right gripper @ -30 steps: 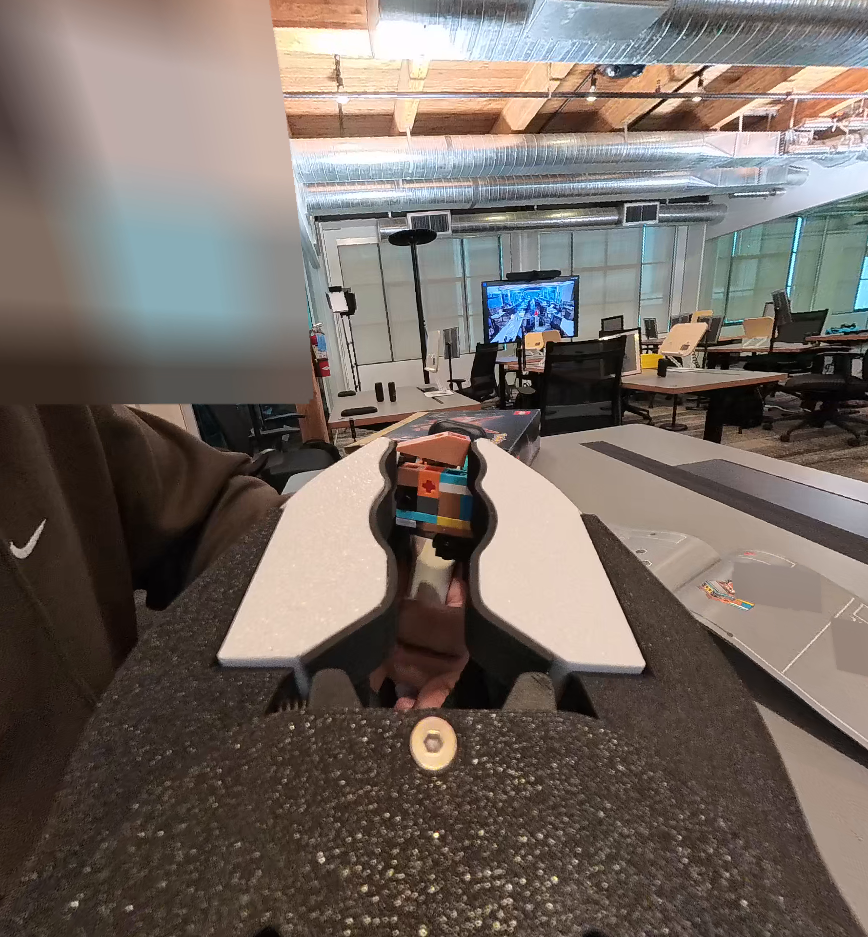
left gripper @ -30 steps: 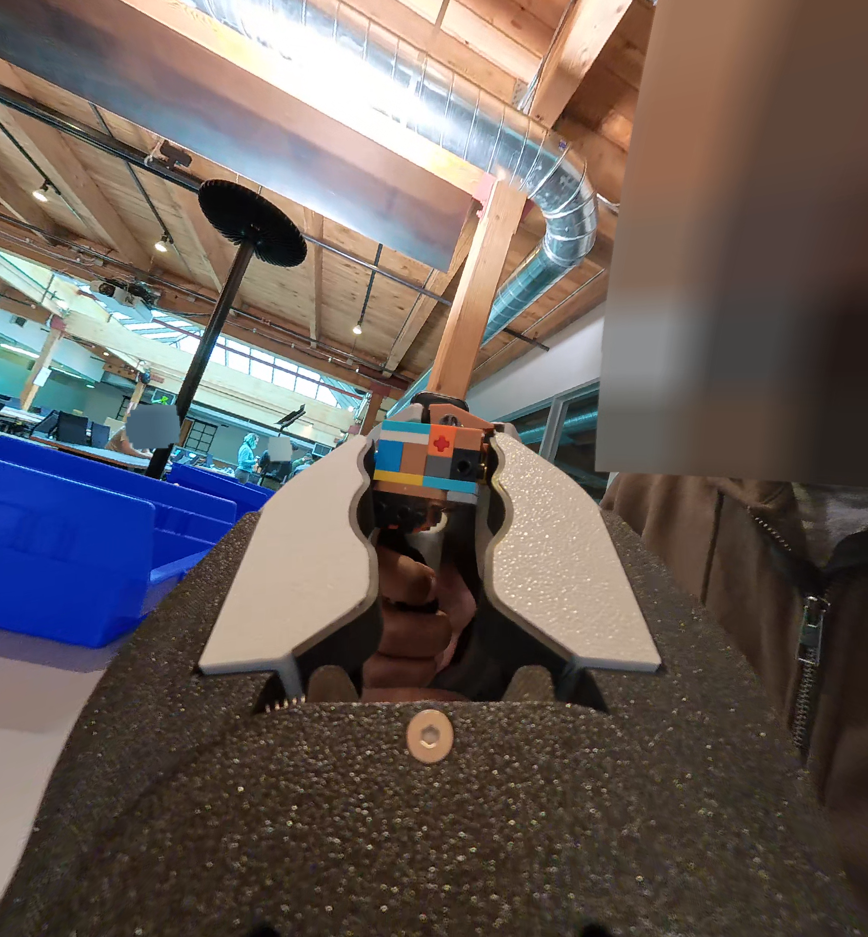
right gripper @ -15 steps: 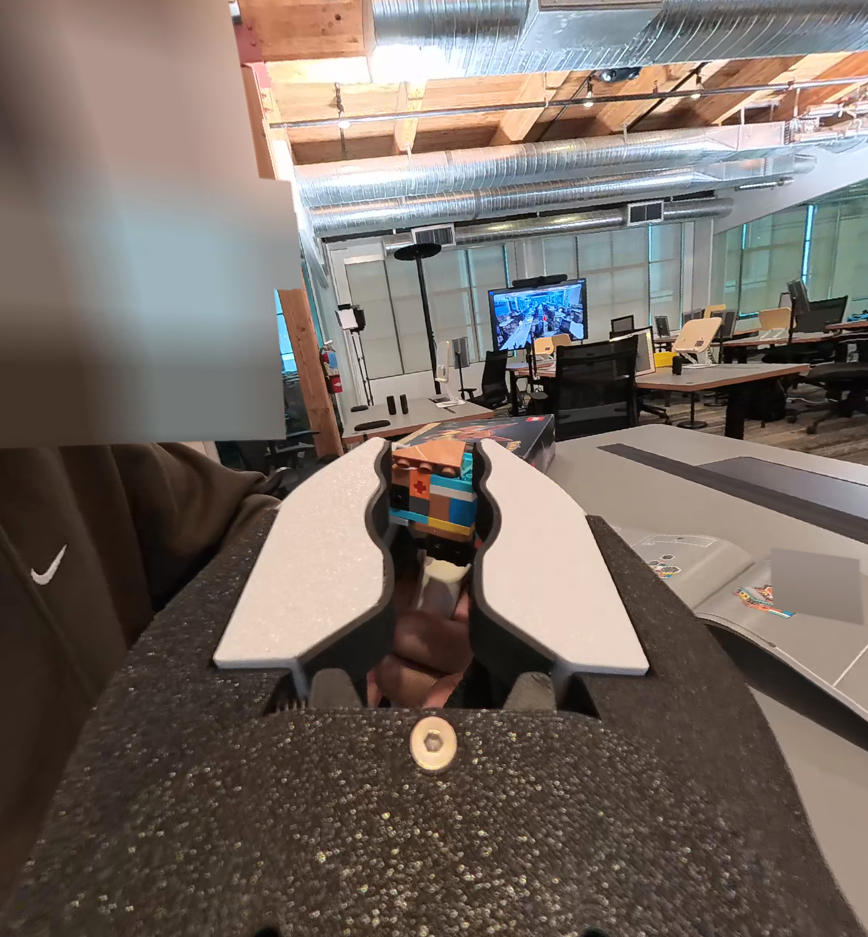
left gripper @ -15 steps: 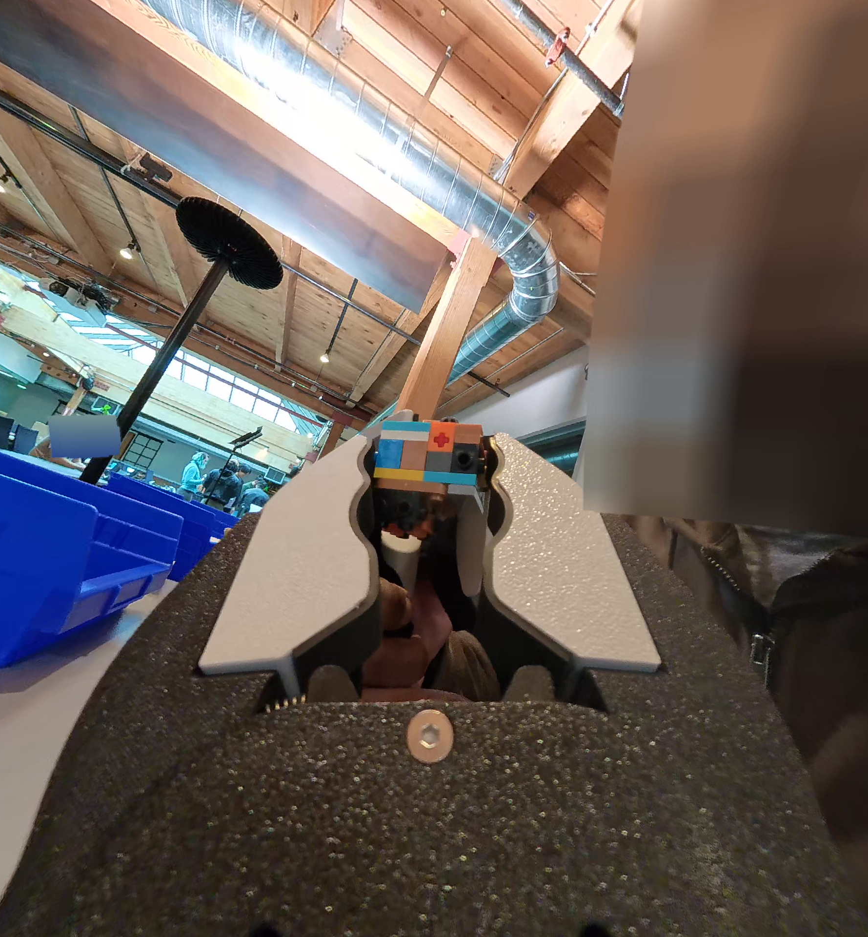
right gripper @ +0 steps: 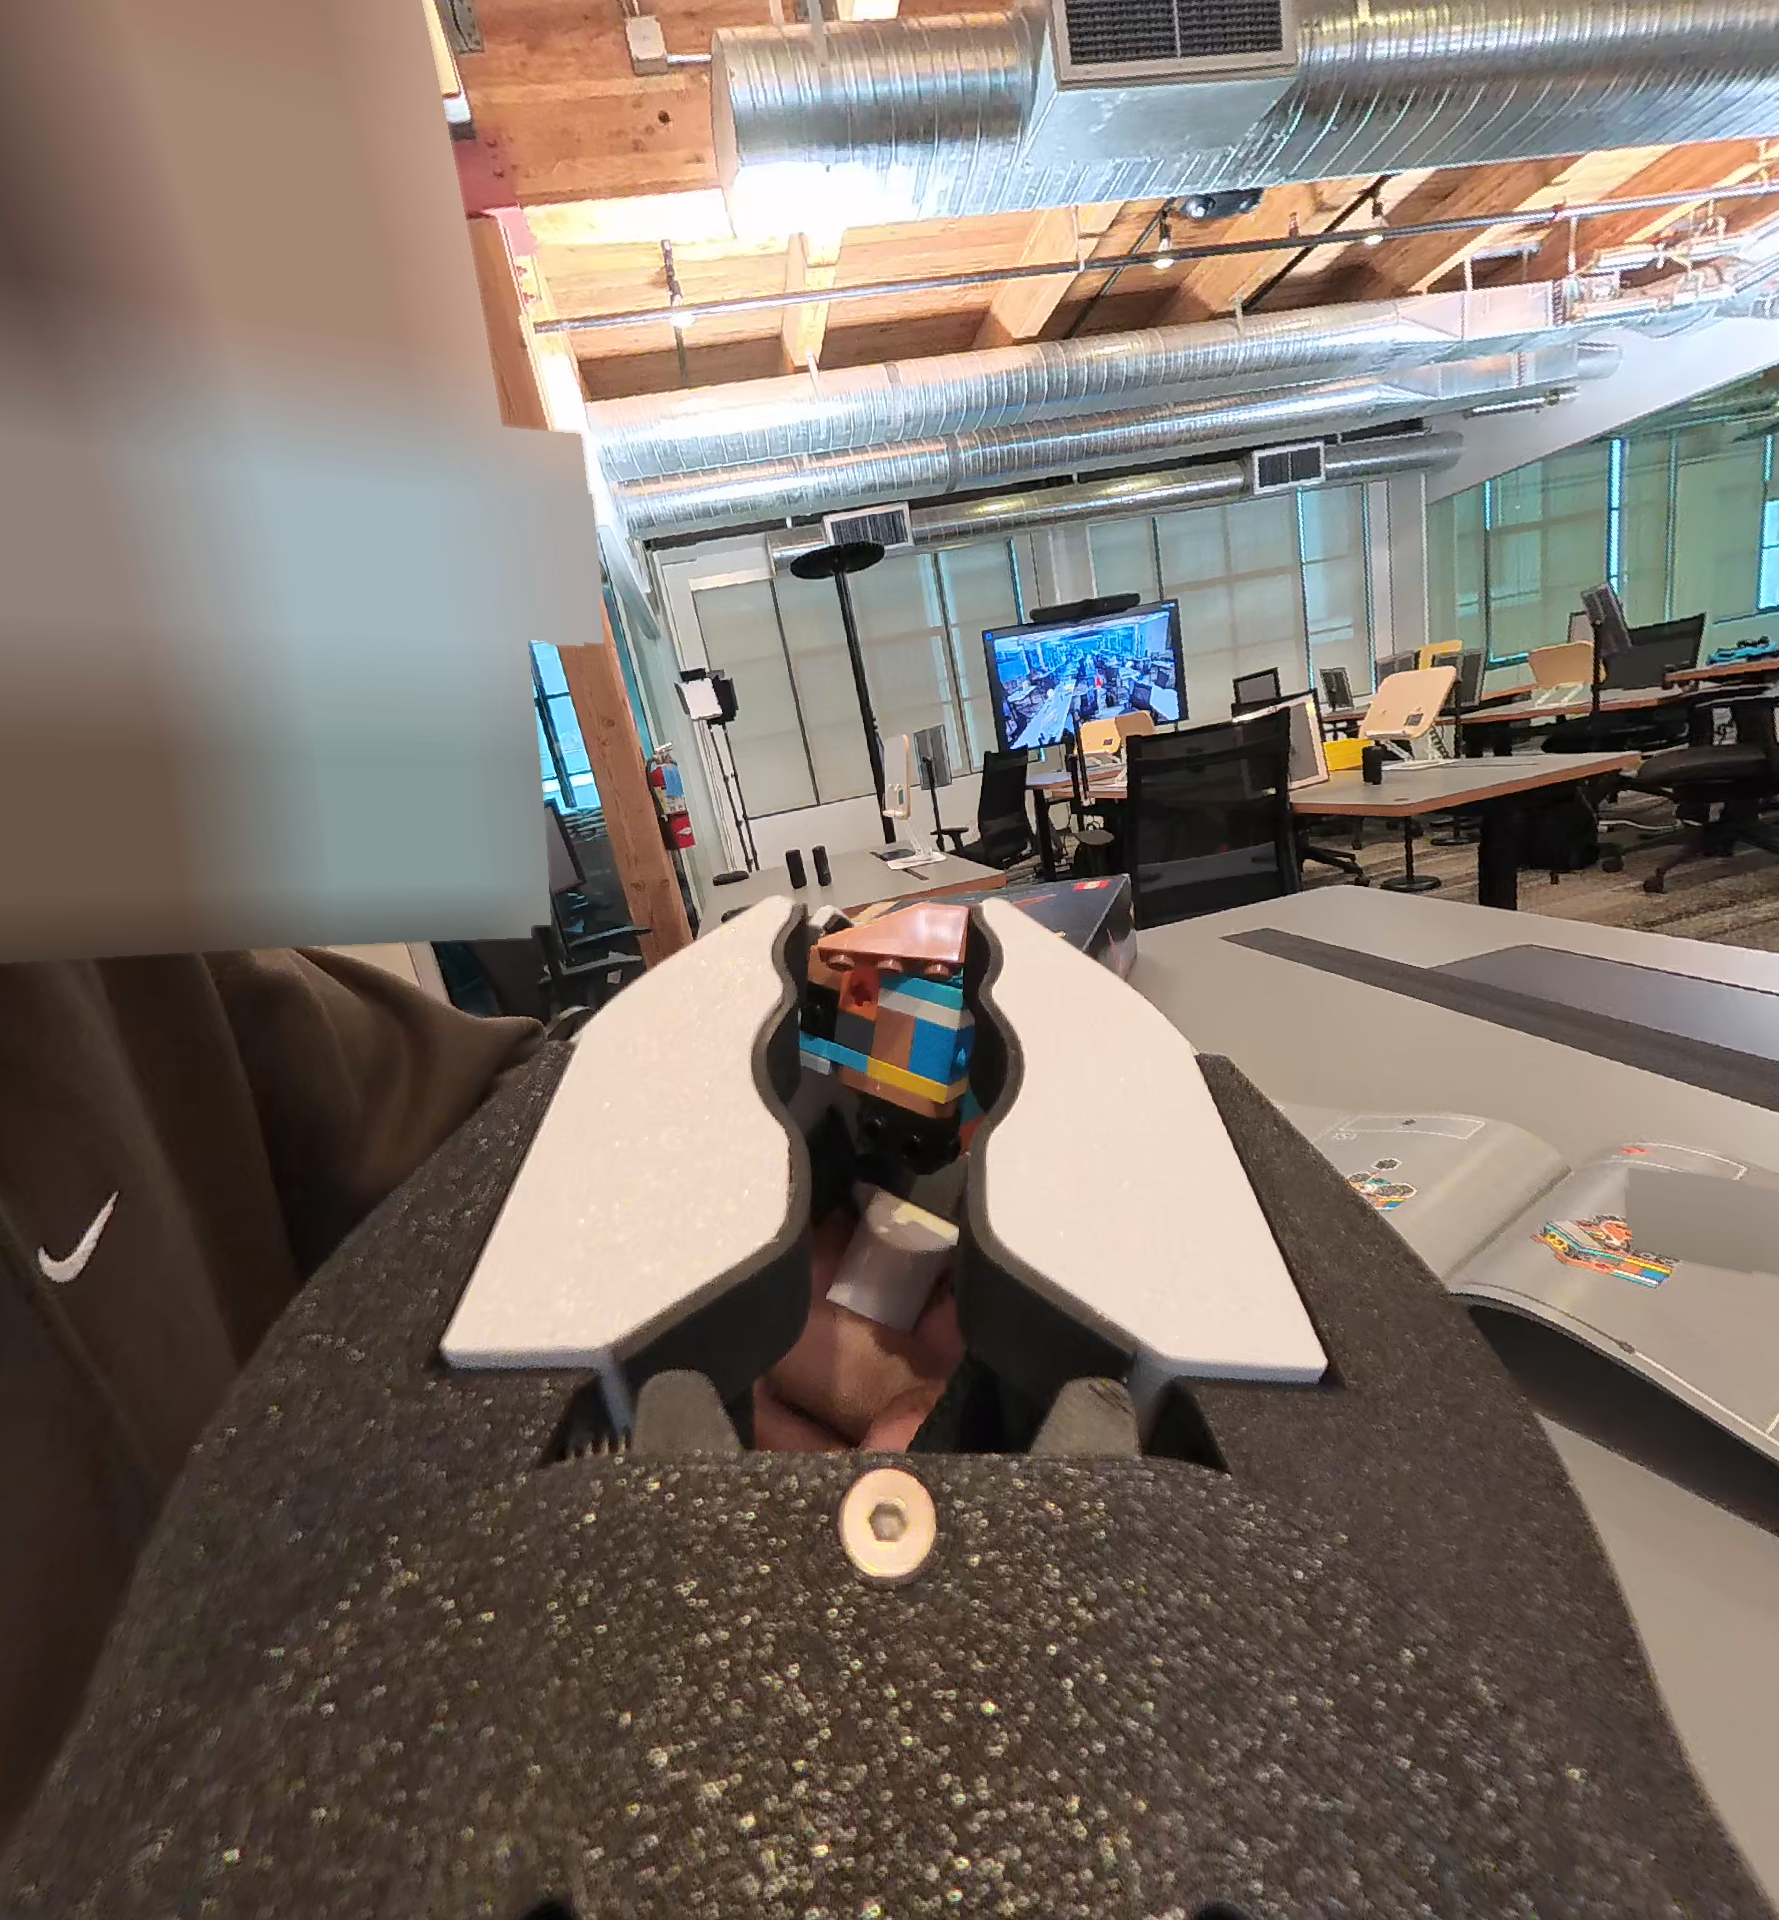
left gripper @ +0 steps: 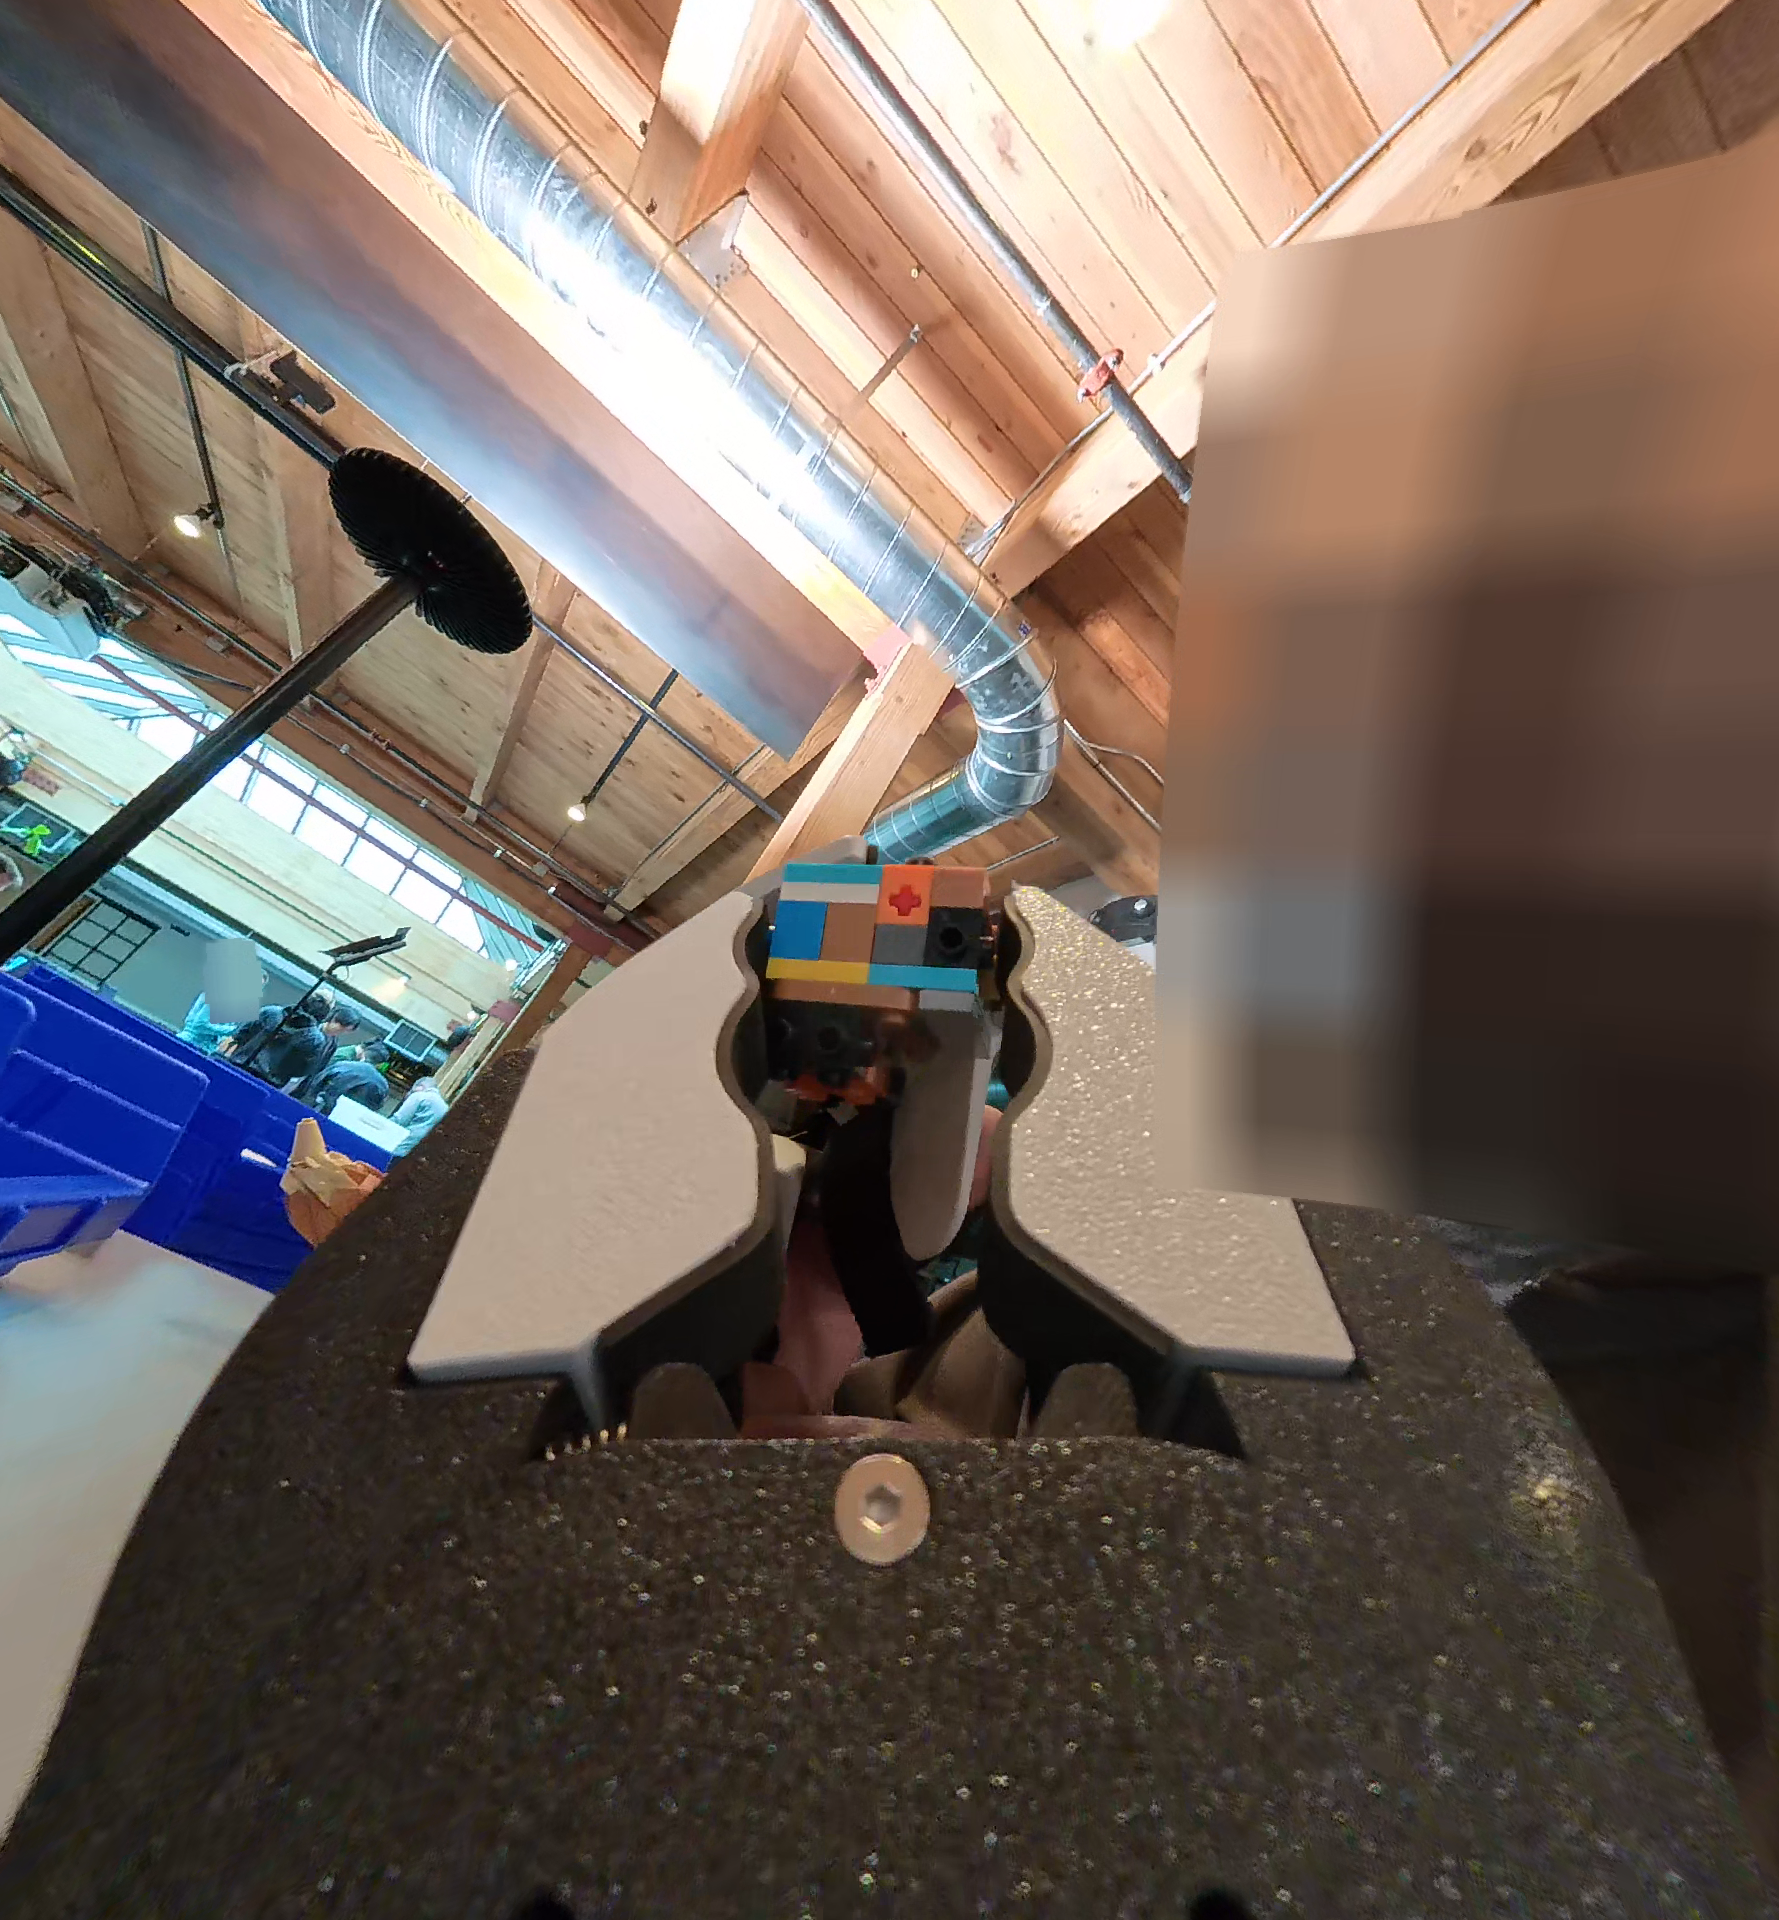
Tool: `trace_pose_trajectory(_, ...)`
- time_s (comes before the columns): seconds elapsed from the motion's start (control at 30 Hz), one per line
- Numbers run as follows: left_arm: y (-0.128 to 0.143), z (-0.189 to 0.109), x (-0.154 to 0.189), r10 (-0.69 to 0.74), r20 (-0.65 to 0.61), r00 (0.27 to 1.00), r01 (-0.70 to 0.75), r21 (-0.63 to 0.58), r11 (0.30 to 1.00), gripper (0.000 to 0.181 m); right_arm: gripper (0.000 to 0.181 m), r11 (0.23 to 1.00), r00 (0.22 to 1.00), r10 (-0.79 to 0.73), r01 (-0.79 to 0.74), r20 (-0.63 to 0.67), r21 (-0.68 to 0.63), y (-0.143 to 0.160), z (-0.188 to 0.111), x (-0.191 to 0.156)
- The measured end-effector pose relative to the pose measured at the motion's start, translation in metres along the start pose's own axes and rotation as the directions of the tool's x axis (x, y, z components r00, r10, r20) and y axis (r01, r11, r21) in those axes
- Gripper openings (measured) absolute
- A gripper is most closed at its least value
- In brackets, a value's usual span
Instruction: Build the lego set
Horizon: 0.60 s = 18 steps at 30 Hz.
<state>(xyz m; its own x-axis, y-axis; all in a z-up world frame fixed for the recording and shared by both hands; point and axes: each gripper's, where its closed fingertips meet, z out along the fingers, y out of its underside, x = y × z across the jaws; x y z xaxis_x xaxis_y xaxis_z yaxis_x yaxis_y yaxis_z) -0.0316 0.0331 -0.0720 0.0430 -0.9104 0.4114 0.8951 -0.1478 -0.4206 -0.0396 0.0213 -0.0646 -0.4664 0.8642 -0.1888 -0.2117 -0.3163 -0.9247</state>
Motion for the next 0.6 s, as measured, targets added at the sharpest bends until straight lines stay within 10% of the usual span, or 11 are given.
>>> trace_pose_trajectory(0.6,-0.0033,-0.0013,0.0029,-0.072,-0.024,0.997,0.073,0.039,0.997,0.042,0.031,0.997,0.994,-0.069,0.066,-0.081,-0.049,0.0016,0.0045,0.0047)
